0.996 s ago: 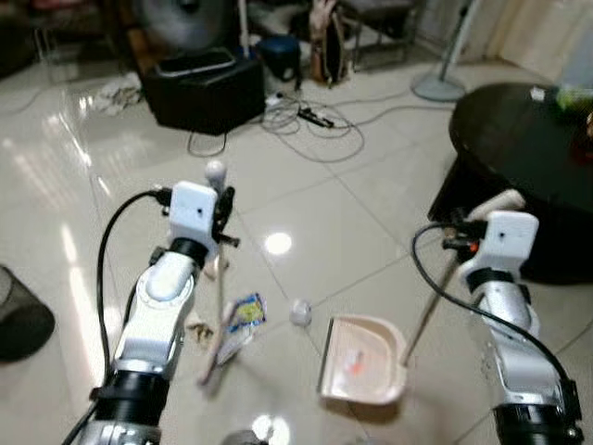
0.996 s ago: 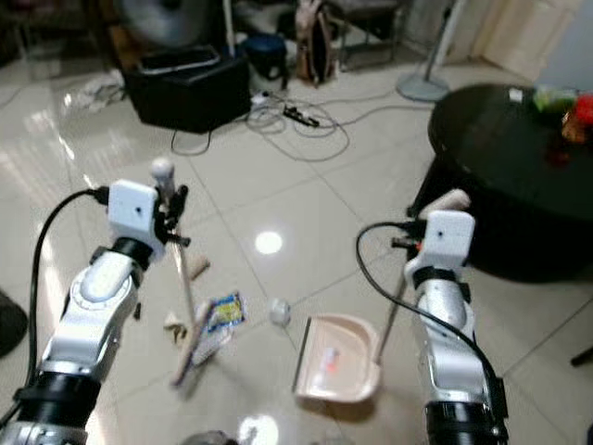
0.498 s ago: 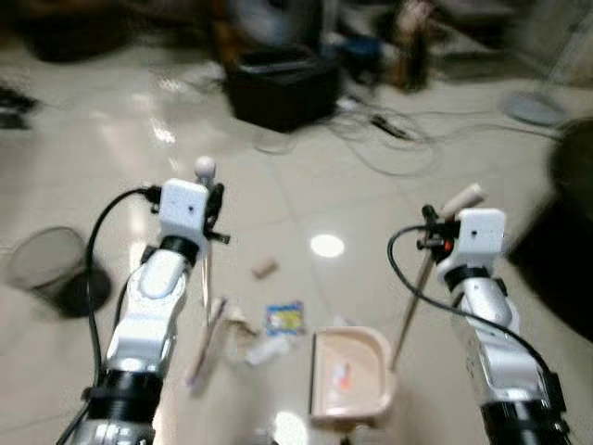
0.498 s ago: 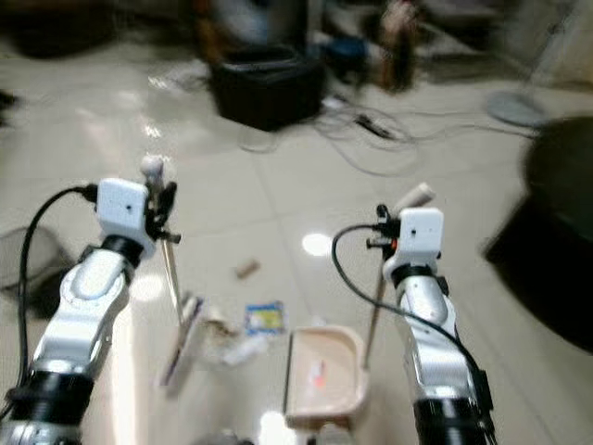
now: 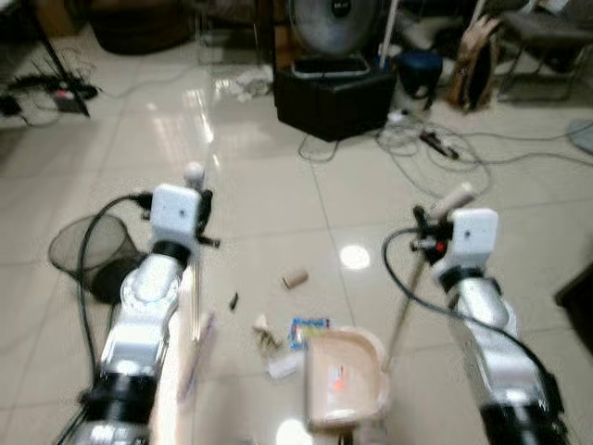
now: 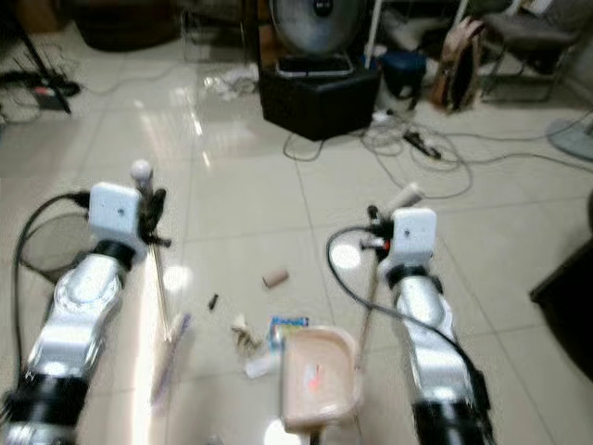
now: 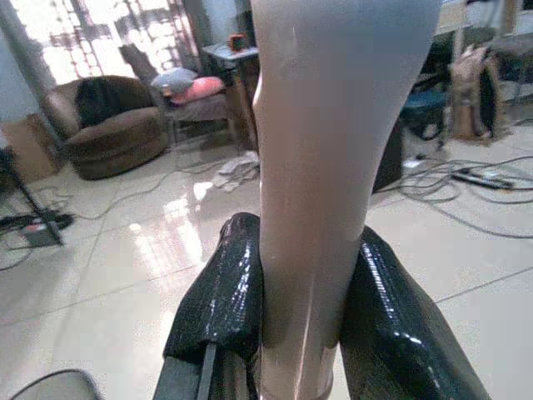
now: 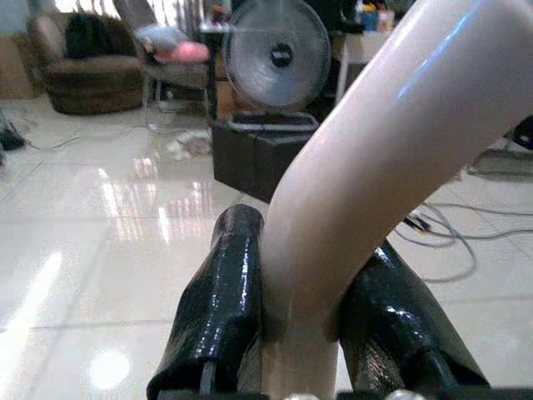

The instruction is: Sweep floor

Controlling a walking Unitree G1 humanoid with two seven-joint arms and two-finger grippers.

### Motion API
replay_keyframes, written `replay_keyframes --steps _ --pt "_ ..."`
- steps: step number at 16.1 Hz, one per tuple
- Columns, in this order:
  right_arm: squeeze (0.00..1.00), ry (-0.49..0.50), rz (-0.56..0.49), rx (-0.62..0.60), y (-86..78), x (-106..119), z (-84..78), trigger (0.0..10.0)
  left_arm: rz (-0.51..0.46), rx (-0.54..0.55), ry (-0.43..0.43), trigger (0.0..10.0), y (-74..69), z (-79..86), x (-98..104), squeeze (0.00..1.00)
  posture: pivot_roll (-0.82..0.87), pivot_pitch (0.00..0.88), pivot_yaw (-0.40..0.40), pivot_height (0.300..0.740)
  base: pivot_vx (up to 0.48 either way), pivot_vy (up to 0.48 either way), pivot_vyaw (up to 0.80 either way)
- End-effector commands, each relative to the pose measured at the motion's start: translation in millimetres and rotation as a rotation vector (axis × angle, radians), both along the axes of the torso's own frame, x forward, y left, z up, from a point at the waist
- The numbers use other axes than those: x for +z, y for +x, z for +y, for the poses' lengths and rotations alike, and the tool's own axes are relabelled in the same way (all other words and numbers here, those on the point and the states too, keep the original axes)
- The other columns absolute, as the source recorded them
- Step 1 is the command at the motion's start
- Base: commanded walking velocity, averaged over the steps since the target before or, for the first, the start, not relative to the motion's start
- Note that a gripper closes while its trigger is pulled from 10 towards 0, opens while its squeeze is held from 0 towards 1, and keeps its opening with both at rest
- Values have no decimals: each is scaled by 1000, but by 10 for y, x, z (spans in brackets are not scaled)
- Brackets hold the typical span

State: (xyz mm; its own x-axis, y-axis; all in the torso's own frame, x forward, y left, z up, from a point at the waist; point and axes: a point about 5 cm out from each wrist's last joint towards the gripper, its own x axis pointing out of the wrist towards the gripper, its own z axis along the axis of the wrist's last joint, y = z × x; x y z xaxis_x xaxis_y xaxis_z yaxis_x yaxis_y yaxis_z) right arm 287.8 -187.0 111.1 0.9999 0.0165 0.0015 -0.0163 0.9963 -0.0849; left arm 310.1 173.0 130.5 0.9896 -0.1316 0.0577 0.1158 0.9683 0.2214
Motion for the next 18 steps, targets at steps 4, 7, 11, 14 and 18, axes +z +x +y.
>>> replay_keyframes --steps 4,7,11,14,18 --pt "0 -36 -23 -31 13 51 -12 10000 -37 -33 -3 10000 21 -82 73 0 23 74 14 740 349 0 0" --pt "0 -57 -43 -39 14 58 -14 10000 -32 -33 -11 10000 17 -94 59 0 25 79 10 740 347 0 0" --pt "0 -29 -46 -34 19 36 23 10000 -30 -1 -72 10000 -10 -4 46 0 36 83 11 740 259 0 0" --pt "0 -29 -113 -10 36 99 54 10000 15 32 -50 10000 19 58 -53 0 31 95 26 740 0 0 0" --pt "0 3 -118 -42 55 95 10 10000 -7 63 -40 10000 56 71 -48 0 50 102 23 740 0 0 0"
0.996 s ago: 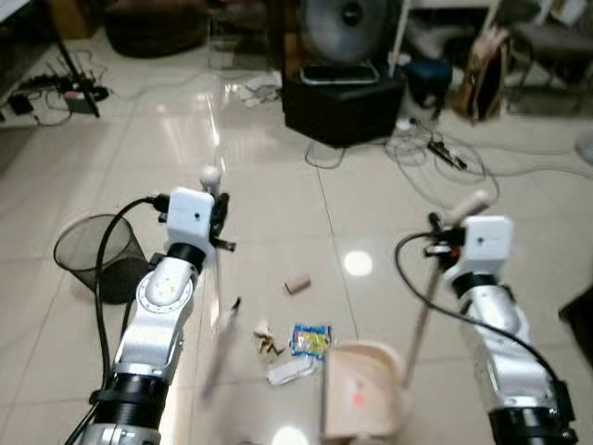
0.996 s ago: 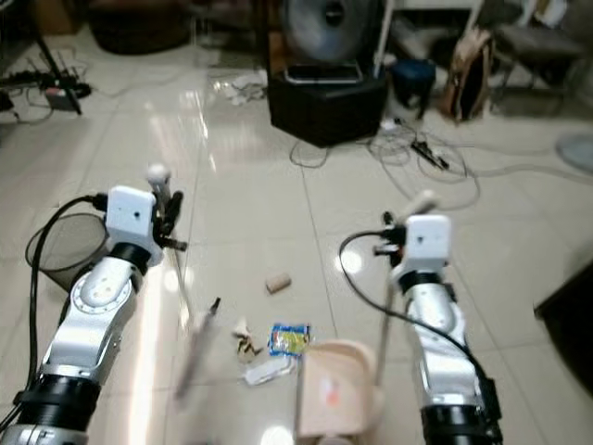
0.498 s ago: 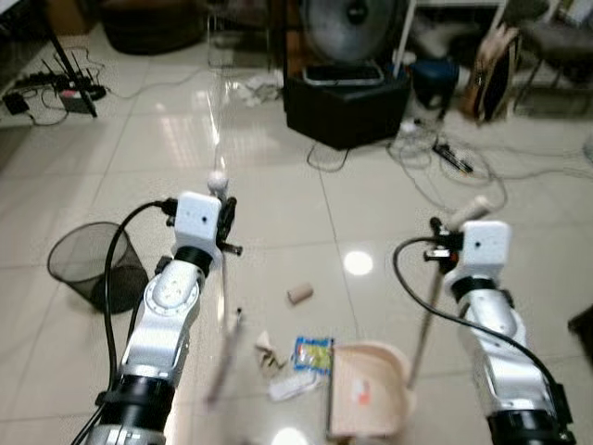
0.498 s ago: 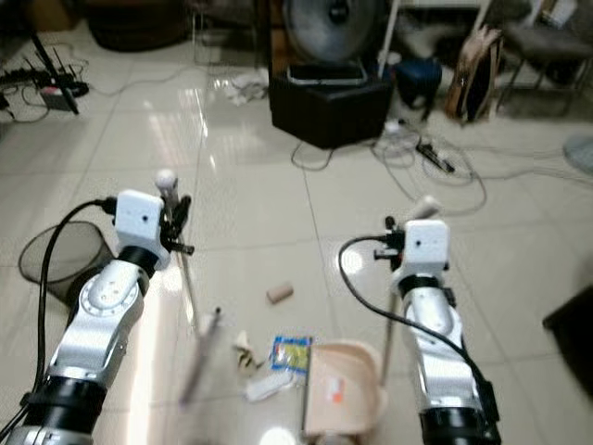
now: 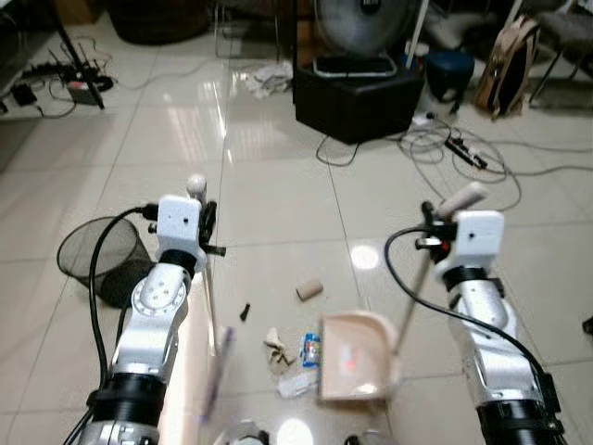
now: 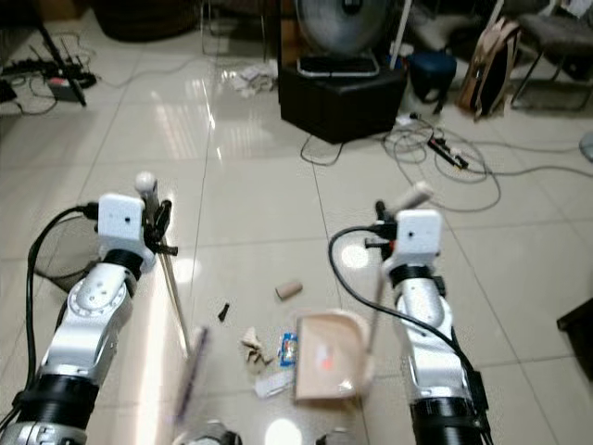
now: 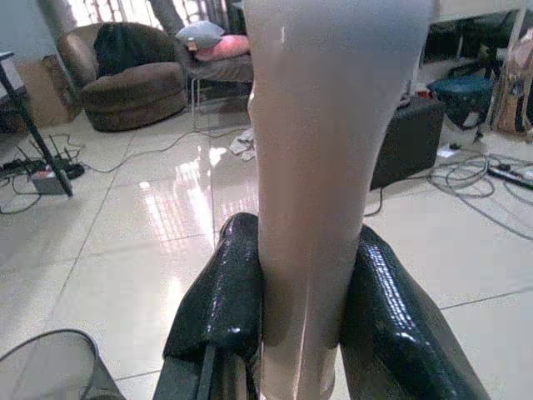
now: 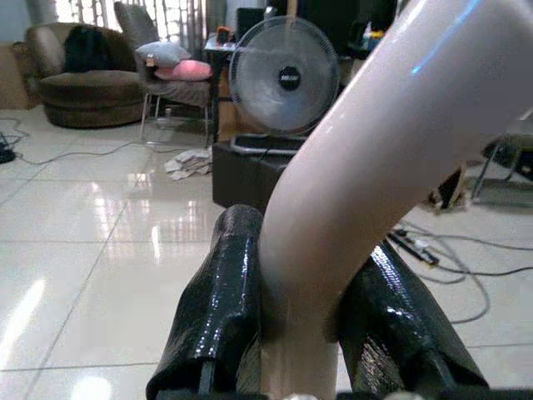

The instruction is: Sweep floor

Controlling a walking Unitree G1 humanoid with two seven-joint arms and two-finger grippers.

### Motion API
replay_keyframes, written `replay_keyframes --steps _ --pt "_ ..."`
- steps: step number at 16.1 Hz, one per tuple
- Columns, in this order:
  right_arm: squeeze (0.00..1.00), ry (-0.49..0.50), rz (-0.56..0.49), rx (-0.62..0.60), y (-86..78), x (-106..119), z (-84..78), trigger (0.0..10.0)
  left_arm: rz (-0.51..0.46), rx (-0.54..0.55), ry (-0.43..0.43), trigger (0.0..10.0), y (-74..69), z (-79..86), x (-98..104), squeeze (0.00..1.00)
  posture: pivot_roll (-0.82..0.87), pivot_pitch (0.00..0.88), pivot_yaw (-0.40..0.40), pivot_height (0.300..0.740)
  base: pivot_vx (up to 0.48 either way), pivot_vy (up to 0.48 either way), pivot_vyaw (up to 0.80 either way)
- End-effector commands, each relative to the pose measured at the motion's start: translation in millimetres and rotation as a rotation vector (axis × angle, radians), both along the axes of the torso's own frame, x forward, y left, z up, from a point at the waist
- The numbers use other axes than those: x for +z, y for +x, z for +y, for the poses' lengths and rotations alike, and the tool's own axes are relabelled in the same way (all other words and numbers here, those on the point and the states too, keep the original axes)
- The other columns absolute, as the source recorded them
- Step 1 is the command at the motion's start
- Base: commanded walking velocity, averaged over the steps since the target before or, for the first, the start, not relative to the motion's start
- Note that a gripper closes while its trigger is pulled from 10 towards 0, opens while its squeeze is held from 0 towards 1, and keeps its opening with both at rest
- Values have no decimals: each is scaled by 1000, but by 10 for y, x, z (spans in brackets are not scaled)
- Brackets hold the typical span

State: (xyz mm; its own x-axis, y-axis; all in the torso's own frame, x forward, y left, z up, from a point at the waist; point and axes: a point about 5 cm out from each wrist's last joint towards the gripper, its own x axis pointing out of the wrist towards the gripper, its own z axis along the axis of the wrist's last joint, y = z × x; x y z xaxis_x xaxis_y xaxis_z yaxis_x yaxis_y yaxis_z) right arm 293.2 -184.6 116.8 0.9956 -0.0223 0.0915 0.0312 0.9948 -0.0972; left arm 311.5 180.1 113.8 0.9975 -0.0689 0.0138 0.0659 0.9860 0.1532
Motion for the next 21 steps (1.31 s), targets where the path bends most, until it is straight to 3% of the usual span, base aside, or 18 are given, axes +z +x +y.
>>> replay_keyframes --steps 1,10,14,21 --pt "0 -1 -32 -15 18 40 -22 10000 -72 6 9 10000 51 5 149 0 47 103 24 740 0 0 0" --pt "0 -29 -27 -16 50 51 1 10000 -130 -117 35 10000 82 -237 263 0 33 112 34 740 0 0 0" --pt "0 -36 -37 -27 -8 69 -31 10000 -132 -131 41 10000 138 -286 270 0 33 115 41 740 301 0 580" --pt "0 -6 -21 -51 -74 8 -65 10000 -123 -164 49 10000 120 -316 254 0 30 108 58 740 334 0 0"
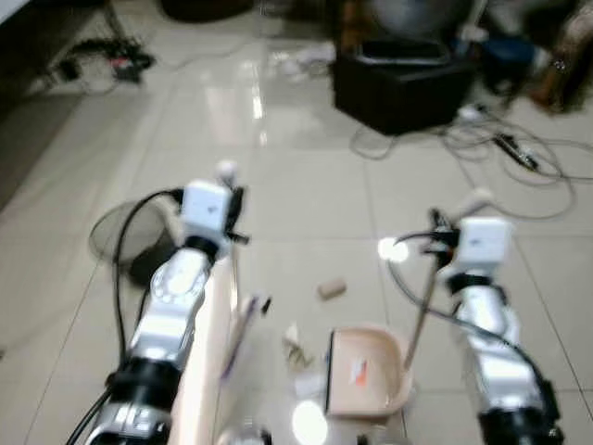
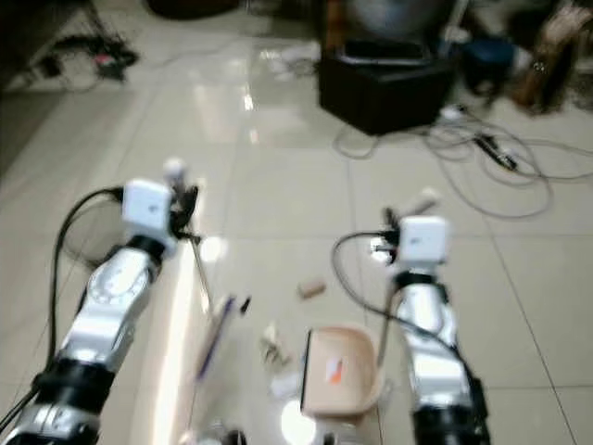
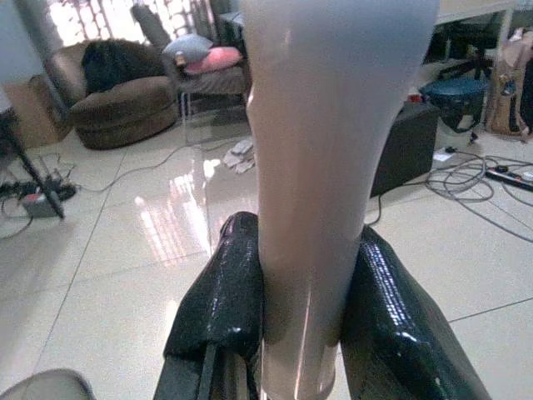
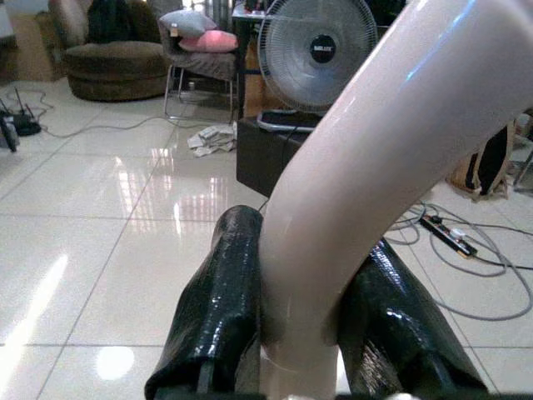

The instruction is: Sweep floor

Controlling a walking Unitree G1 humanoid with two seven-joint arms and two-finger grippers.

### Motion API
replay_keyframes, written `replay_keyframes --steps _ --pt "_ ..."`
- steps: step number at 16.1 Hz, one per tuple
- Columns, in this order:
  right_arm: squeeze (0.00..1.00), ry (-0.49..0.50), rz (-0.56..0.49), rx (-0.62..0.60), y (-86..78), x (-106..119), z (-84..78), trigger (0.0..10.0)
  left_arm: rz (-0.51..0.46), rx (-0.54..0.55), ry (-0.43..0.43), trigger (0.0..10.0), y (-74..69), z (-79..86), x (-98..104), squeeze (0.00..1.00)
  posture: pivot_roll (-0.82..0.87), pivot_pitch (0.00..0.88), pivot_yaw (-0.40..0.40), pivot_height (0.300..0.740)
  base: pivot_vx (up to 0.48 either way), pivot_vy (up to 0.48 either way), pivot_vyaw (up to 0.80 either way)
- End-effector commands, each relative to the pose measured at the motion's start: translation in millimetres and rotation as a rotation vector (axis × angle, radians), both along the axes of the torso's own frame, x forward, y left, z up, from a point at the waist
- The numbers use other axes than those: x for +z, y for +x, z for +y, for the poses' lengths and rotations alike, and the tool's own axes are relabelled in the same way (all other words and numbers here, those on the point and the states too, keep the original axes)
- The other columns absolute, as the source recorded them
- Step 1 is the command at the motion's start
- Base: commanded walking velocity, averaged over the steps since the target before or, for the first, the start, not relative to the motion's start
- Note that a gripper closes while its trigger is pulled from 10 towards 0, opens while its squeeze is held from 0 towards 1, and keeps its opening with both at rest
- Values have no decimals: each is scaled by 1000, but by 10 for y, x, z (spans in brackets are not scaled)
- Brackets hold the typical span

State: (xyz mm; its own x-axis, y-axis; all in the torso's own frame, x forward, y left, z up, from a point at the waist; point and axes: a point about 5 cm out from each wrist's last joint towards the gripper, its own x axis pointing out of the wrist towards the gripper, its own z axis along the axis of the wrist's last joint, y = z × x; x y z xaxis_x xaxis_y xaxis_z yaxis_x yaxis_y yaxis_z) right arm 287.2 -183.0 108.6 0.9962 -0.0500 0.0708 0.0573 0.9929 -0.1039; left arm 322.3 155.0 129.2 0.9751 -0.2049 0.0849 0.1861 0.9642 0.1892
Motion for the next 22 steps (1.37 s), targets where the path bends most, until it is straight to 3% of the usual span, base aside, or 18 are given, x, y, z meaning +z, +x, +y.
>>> replay_keyframes --steps 1,6,10,17,22 --pt "0 -1 -41 -24 -19 86 -84 10000 -47 -30 21 10000 7 -64 95 0 30 107 59 740 337 0 0" --pt "0 -2 -31 -21 -32 70 -80 10000 -51 -40 4 10000 2 -68 100 0 32 102 56 740 202 0 0" --pt "0 11 -54 -13 -20 103 -82 10000 -54 40 41 10000 13 106 85 0 38 101 47 740 0 0 0" --pt "0 8 -146 12 221 383 -192 10000 -56 20 37 10000 191 135 214 0 51 110 53 740 0 0 0" --pt "0 1 -99 -19 249 230 -181 10000 -24 20 -17 10000 105 146 98 0 63 69 25 740 0 0 0"
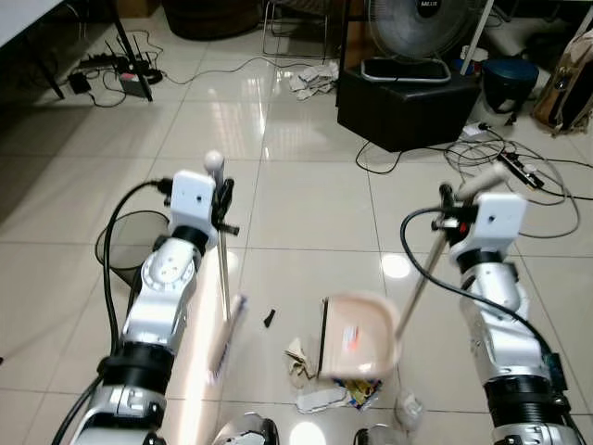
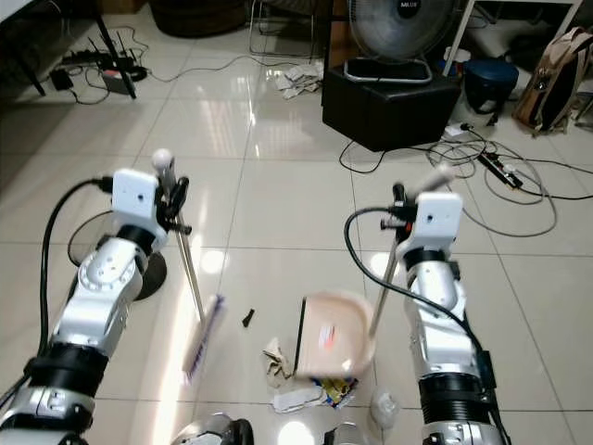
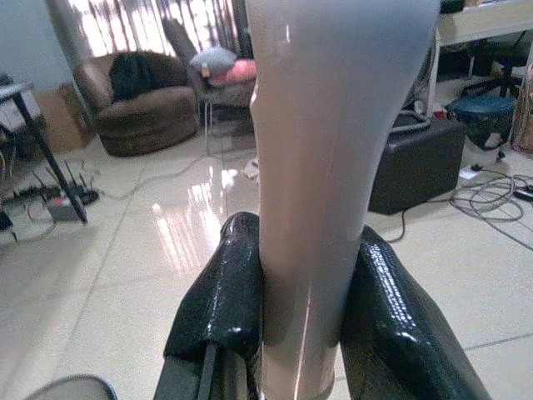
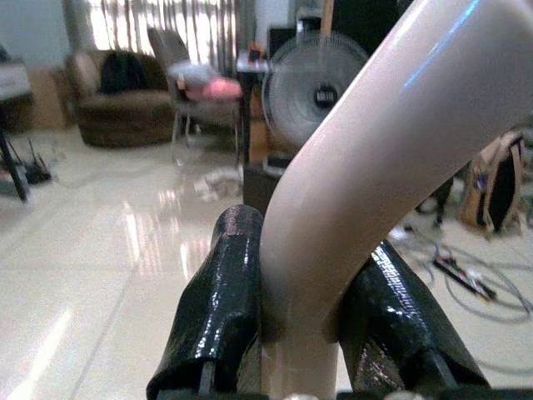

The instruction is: Sweep floor

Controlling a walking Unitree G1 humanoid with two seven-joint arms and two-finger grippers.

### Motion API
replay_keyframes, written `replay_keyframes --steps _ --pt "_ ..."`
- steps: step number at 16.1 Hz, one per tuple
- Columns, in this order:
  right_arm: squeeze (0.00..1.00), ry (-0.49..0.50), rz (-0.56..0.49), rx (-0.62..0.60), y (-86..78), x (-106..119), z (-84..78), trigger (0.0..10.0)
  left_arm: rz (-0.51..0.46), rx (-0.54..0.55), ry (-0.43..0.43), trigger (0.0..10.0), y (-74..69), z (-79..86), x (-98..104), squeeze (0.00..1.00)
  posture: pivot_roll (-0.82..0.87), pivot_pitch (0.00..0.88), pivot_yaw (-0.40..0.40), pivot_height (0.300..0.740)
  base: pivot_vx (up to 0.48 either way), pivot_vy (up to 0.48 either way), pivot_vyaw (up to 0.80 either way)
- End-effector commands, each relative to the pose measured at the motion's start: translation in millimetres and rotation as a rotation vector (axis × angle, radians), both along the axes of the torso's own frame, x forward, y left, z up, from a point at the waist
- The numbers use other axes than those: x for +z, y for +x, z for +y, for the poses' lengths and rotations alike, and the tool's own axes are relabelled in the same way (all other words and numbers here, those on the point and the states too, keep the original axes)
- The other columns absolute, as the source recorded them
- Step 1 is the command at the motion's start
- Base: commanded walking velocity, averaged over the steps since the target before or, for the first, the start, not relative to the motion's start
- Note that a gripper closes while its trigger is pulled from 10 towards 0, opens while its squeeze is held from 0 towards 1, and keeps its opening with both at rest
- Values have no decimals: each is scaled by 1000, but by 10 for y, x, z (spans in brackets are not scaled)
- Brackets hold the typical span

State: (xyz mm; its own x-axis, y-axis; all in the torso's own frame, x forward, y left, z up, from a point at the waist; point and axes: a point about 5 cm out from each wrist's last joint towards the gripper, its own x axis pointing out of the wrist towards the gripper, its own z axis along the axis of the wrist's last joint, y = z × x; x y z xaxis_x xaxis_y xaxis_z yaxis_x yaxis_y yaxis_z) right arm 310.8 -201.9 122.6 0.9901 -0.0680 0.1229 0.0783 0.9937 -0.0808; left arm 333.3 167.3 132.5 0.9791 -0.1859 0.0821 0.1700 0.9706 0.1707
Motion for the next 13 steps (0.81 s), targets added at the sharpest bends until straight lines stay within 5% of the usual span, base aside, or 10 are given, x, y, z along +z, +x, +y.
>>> replay_keyframes --steps 1,5,13 --pt "0 -13 -55 16 88 136 39 10000 -43 13 5 10000 58 20 119 0 70 94 30 740 0 0 0" --pt "0 -73 -72 62 299 235 109 10000 -60 -4 40 10000 203 -13 143 0 58 169 50 740 0 0 0" --pt "0 -126 -99 23 355 175 38 10000 -37 -25 -23 10000 269 -168 20 0 95 308 43 740 0 0 0"
